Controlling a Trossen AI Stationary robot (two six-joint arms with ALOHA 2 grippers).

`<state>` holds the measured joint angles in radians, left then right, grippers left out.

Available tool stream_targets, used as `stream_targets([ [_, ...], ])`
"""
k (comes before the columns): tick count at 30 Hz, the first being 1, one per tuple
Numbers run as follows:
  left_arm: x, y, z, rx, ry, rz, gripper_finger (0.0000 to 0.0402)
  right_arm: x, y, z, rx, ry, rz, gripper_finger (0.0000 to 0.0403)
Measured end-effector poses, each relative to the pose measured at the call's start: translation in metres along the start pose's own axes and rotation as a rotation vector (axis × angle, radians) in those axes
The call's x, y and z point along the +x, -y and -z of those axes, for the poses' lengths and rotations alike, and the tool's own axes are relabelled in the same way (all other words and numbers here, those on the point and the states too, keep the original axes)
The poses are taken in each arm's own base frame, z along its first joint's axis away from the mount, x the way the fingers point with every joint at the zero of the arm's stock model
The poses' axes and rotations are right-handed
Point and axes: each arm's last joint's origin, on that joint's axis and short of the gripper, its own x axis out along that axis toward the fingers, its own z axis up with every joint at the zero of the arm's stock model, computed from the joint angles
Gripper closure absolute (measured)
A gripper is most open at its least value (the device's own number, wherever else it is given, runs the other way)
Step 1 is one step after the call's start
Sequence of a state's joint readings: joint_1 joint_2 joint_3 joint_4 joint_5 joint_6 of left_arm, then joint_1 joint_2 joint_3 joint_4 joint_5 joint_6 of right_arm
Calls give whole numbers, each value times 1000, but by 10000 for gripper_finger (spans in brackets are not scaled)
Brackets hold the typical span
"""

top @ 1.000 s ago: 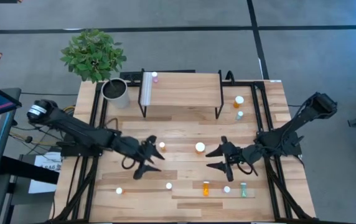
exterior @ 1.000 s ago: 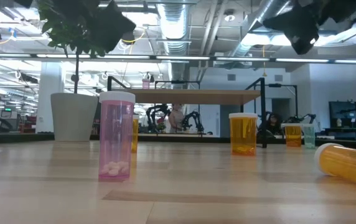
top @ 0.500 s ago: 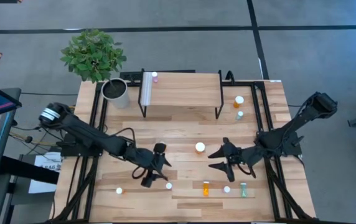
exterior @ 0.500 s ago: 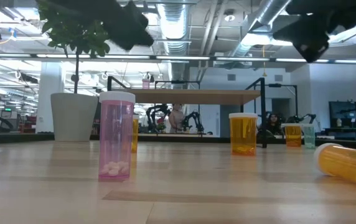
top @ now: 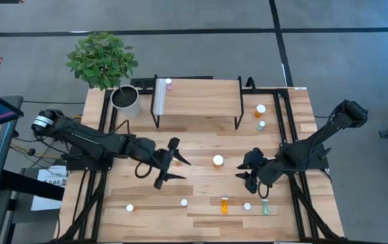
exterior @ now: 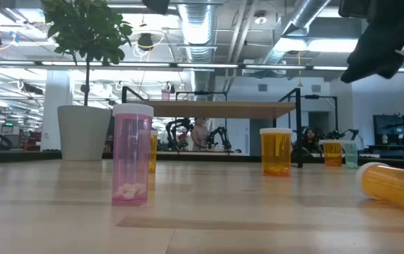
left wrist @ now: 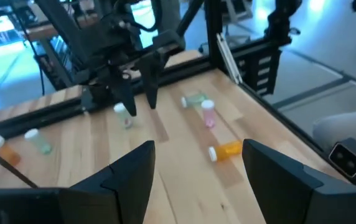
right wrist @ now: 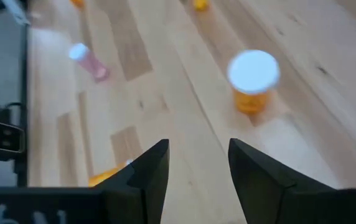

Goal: Pick and place medicine bottles onto shelf by color
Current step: Put the top large orange pill bottle on the shelf

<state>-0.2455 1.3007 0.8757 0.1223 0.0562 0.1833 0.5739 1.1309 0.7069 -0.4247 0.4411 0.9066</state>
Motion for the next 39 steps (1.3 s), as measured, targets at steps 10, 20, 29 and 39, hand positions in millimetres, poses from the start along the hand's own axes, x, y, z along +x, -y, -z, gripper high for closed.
stream_targets([
  [10, -2, -9, 13, 4, 52, 9, 170, -7, 14, -13, 92, -69, 175, 227],
  [20, -36, -24, -2, 65, 103, -56, 170, -12, 53, -37, 214, -95, 400, 227],
  [29, -68, -27, 16, 67, 159, -120, 170, -29, 101, -62, 350, -28, 552, 227],
  [39, -104, -30, 21, 24, 257, -201, 170, -41, 162, -77, 492, -54, 772, 220],
])
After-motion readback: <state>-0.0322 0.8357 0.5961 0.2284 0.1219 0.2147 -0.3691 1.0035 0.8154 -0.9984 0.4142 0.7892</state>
